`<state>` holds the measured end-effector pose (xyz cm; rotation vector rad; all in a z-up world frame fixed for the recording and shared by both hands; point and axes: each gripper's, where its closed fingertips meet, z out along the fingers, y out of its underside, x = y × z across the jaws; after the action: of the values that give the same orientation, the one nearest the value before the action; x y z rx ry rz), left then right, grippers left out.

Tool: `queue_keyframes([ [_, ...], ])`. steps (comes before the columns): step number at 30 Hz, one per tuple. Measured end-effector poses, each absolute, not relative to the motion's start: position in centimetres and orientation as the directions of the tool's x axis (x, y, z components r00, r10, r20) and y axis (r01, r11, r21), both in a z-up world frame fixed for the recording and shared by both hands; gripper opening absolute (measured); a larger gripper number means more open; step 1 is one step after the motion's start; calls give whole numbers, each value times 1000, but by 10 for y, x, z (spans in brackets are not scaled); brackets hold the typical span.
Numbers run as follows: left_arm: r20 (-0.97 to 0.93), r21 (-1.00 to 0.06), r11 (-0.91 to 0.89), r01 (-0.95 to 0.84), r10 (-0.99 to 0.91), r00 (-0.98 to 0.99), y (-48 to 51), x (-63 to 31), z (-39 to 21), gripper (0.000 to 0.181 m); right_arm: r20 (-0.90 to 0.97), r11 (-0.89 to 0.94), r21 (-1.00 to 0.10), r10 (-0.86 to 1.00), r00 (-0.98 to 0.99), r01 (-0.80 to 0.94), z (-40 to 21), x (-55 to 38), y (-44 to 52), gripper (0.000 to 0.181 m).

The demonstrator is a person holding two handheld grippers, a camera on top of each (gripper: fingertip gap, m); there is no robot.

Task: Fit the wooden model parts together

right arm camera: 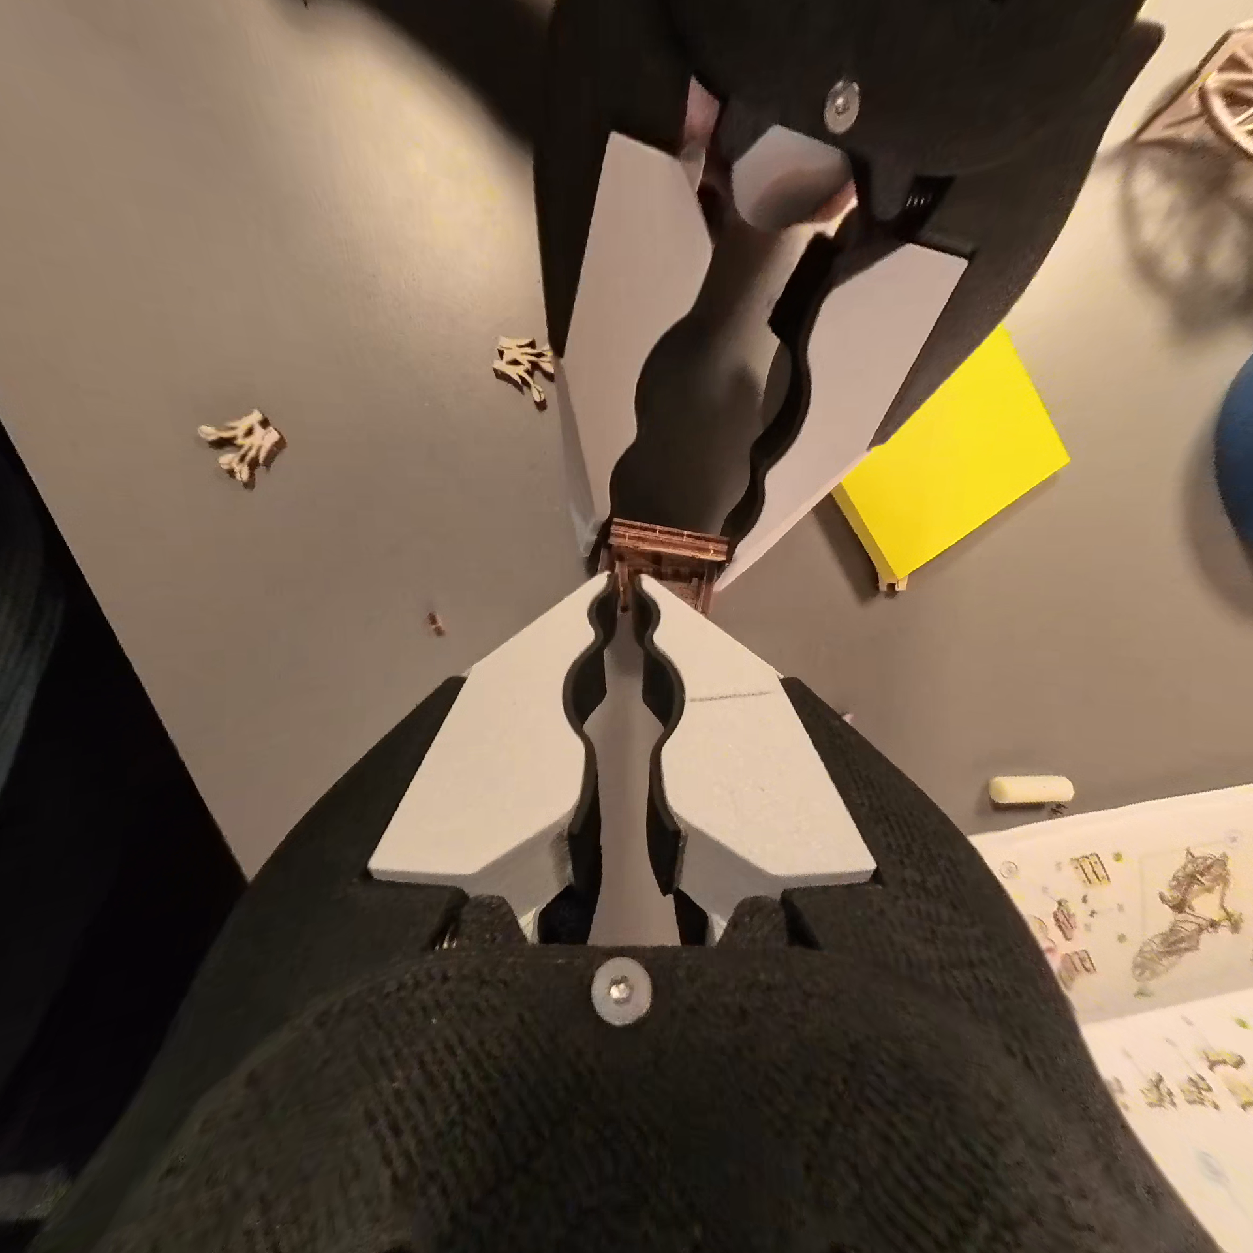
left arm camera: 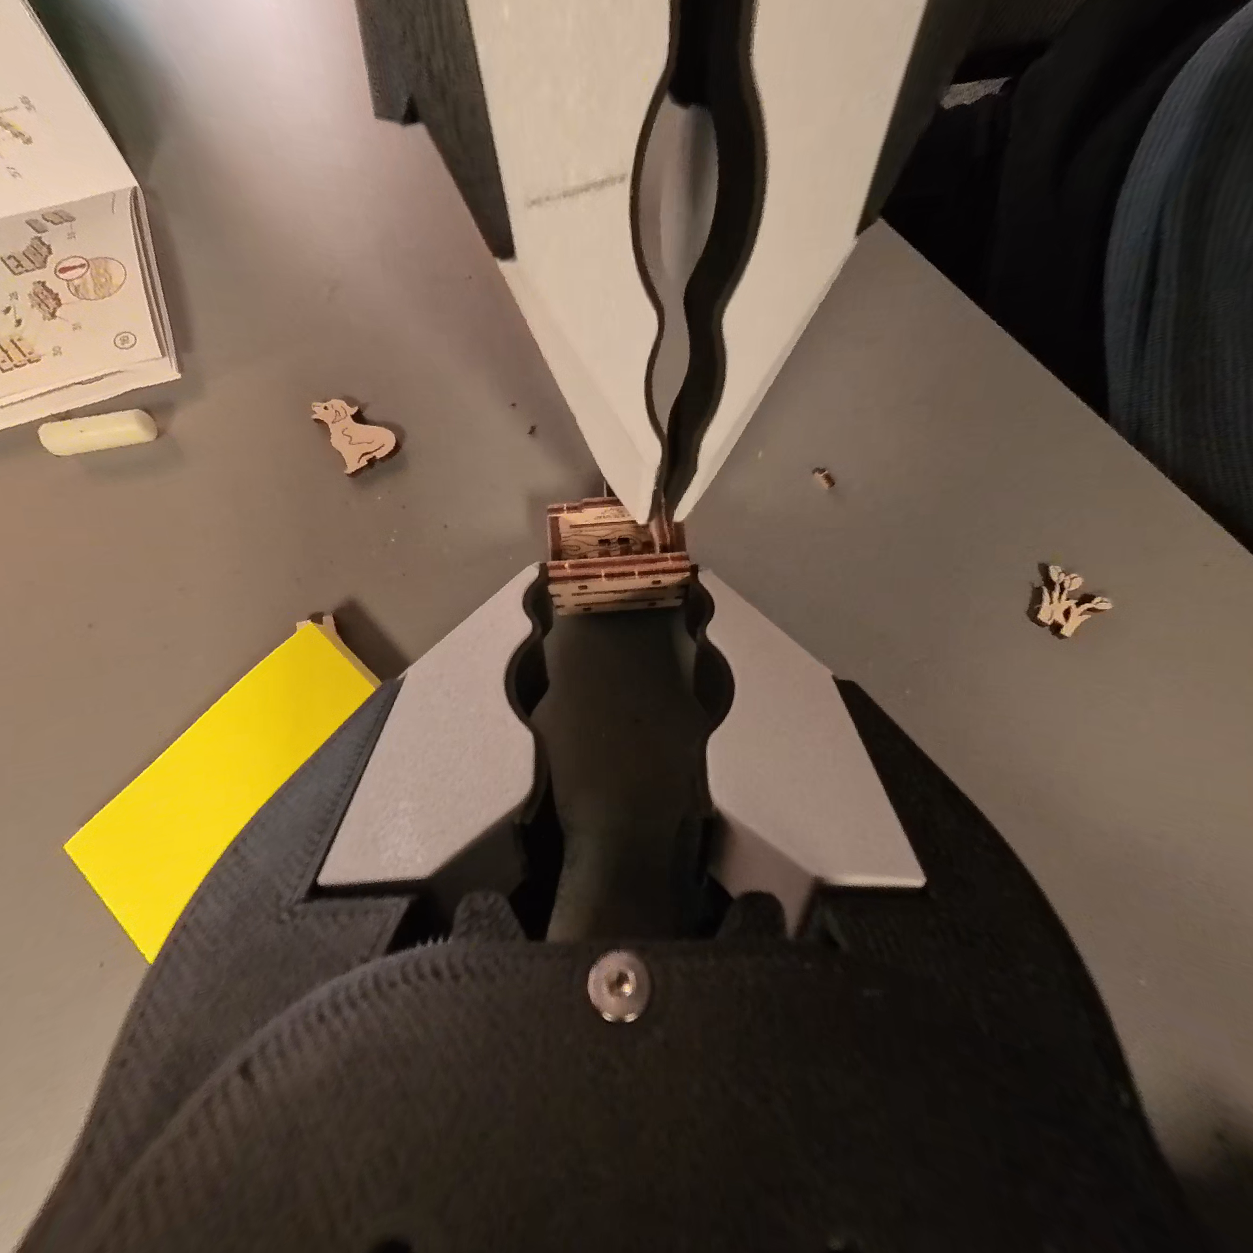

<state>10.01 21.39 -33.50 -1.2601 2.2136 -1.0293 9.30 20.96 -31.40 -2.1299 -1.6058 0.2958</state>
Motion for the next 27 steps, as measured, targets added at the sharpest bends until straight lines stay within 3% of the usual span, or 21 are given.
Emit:
queue_keyframes([
  [5,22,-756,325,-568,-855,-519,214,100,-335,38,69,-248,-408,951,301,879,-314,94,209,1],
  [12,23,-759,323,-565,-854,-520,214,100,-335,37,73,-241,-408,953,295,881,-318,89,211,5],
  [27,28,-767,321,-556,-849,-528,213,99,-335,38,135,-326,-520,881,453,789,-303,126,229,18],
])
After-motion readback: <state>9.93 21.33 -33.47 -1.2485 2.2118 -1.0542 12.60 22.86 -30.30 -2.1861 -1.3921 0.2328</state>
